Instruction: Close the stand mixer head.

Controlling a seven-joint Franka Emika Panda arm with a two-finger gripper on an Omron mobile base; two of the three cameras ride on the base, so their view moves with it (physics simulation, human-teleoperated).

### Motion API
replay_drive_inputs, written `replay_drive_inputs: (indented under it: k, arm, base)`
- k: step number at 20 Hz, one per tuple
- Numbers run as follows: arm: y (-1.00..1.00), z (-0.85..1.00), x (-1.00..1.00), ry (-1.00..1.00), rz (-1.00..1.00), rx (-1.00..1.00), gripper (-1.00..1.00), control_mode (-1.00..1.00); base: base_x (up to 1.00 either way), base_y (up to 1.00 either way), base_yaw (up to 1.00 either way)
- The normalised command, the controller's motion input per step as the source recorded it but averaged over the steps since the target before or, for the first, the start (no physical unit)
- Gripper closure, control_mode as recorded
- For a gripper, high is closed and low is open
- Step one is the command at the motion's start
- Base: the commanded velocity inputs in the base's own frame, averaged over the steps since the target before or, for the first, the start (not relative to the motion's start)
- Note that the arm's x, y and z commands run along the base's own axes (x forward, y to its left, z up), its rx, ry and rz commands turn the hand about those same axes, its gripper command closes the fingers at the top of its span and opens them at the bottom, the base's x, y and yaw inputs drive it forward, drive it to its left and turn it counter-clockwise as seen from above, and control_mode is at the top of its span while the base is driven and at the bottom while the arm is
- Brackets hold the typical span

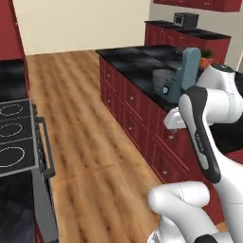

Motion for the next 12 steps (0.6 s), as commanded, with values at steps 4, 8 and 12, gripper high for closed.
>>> replay_drive_inputs:
  k: [4,8,12]
  arm:
    - [0.0,0.0,0.0,0.0,0.0,0.0,-1.0,1.0]
    - [0.0,0.0,0.0,0.0,0.0,0.0,-1.0,1.0]
    - [0.0,0.0,0.0,0.0,0.0,0.0,-1.0,1.0]
  base:
    - [0.33,0.0,-0.63]
    - [0.29,0.0,-0.65]
    - [0.17,0.0,-0.66]
